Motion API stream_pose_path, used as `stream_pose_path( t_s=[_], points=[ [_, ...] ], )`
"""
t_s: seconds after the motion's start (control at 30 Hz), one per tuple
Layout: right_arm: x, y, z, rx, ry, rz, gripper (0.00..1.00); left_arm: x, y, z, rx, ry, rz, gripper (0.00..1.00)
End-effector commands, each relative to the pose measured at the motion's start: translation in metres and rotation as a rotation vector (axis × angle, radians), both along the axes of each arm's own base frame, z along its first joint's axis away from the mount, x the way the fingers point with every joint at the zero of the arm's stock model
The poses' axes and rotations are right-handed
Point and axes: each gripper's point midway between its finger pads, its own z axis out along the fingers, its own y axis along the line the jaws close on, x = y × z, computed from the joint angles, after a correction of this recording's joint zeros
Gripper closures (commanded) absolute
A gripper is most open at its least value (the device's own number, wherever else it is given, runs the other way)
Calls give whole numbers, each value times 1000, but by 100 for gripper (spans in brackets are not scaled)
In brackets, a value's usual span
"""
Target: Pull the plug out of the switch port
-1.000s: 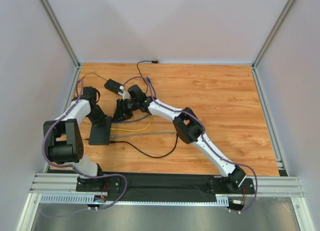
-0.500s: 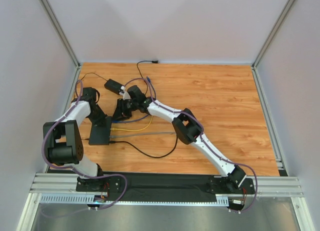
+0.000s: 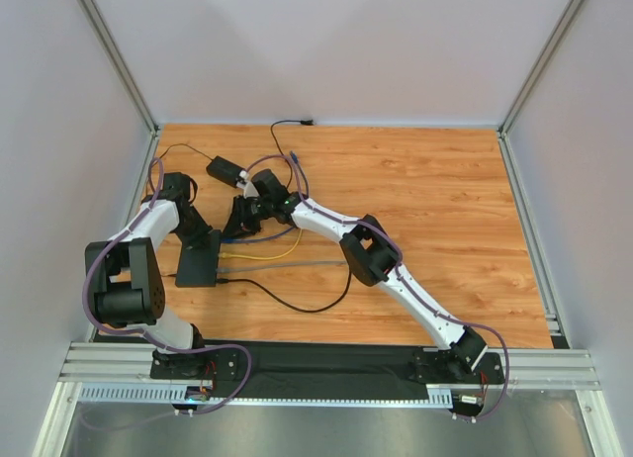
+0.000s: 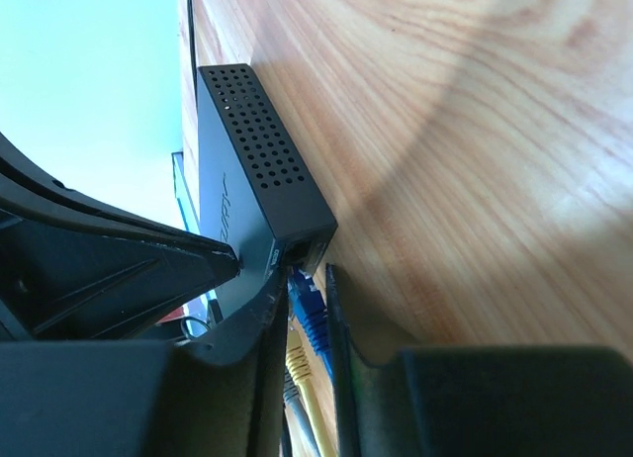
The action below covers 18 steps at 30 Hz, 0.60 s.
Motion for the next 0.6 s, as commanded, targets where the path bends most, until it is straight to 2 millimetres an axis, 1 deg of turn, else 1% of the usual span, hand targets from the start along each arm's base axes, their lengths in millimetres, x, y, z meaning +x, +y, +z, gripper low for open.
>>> stream_pose_path(
  t_s=[0.0,0.03,0.07,0.13,0.17,0.2,0.23,0.33,0.4,0.43,0.47,0.5,0.53,0.57],
  points=[
    [-12,0,-46,-98,40,-28,81,-4,-2,-7,-13,14,5,87],
    [-12,2,-46,-94,39,-32,83,-4,-1,-7,-10,14,7,87],
    [-11,2,-46,-92,42,-38,89,-4,-1,-8,-9,16,1,87],
    [-11,4,-46,-82,60,-43,93,-3,1,-5,7,10,-7,86],
    [-11,4,-47,-82,60,-45,98,-4,2,-4,14,10,-6,86],
    [-12,5,-47,-81,61,-45,100,-3,4,-1,24,6,-17,85],
    [-11,4,-46,-80,60,-48,100,-3,5,3,35,-1,-19,82],
    [-11,5,-45,-70,63,-46,100,1,11,14,74,-19,-33,78],
    [-11,4,-42,-51,66,-37,93,2,12,18,79,-27,-44,78],
    [-7,1,-39,-39,71,-44,86,1,12,18,76,-21,-47,78],
    [-7,-1,-38,-30,85,-37,83,1,11,18,72,-20,-50,78],
    [-5,-4,-37,-26,95,-38,78,0,10,18,68,-17,-61,78],
    [2,-9,-33,-20,97,-45,73,1,9,17,62,-21,-63,78],
    [-1,-13,-36,-21,107,-31,70,-1,8,16,61,-14,-67,78]
  ],
)
